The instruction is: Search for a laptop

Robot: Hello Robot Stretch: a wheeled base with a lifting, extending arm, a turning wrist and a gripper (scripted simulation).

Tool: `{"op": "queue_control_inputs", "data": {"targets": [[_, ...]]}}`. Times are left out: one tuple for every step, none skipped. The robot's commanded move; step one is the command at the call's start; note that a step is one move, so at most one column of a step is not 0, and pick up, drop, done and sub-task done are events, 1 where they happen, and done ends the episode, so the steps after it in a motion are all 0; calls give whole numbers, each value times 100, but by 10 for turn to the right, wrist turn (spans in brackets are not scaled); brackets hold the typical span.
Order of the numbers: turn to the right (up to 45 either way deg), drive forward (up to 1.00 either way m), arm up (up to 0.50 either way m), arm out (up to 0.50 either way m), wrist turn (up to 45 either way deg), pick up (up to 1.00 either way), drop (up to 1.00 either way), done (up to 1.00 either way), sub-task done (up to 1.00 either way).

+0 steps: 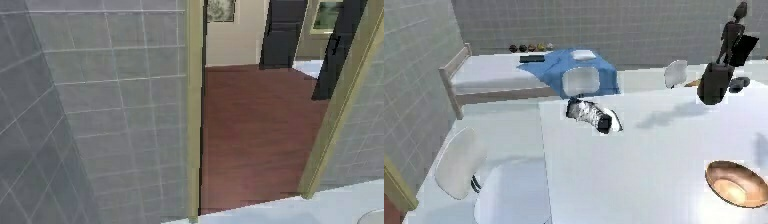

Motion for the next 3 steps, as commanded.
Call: {"op": "queue_control_inputs", "data": {"targets": [[150,0,0,0,0,0,0,0,0],[0,35,0,0,0,0,0,0,0],[180,0,0,0,0,0,0,0,0]]}}
